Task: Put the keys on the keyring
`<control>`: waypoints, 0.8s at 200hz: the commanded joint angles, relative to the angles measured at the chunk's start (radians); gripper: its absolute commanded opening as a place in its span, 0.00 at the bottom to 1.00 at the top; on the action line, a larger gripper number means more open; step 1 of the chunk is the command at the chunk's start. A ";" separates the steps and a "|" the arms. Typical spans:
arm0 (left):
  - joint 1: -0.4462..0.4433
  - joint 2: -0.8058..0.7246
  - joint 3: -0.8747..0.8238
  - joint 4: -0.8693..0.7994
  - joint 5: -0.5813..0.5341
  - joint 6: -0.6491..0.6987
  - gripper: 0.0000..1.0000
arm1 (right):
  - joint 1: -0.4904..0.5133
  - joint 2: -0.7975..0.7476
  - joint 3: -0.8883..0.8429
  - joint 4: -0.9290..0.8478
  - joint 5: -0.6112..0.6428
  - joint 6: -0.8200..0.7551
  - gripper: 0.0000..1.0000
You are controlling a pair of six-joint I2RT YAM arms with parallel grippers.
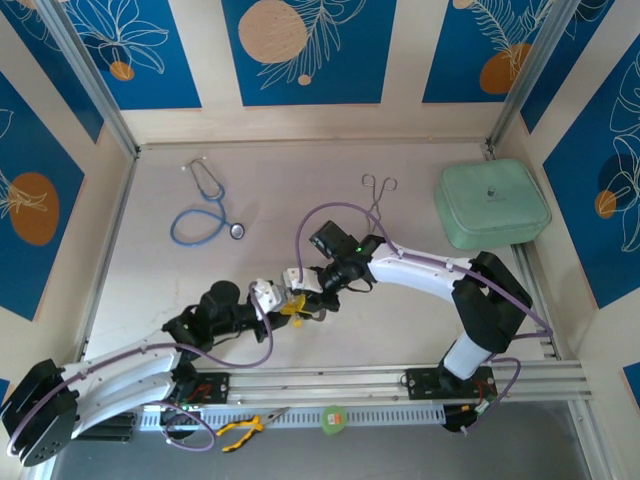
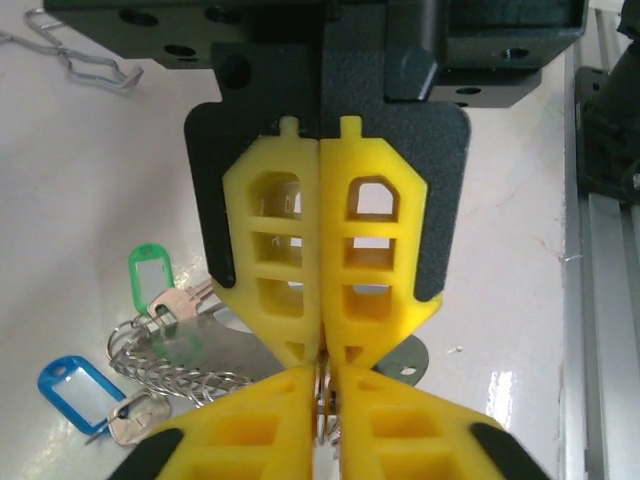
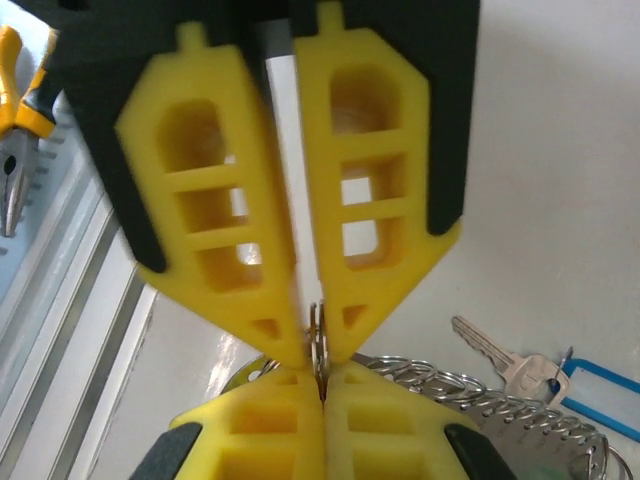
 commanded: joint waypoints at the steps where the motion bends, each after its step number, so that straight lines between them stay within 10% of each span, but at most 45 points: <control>1: -0.004 0.018 0.028 0.003 0.033 0.011 0.07 | 0.016 -0.012 0.036 -0.007 -0.093 -0.010 0.00; 73: -0.004 0.026 -0.032 0.187 0.019 -0.051 0.00 | -0.078 -0.084 -0.152 0.239 -0.188 0.144 0.29; 160: -0.004 0.036 -0.079 0.308 0.026 -0.093 0.00 | -0.075 -0.063 -0.177 0.257 -0.161 0.144 0.16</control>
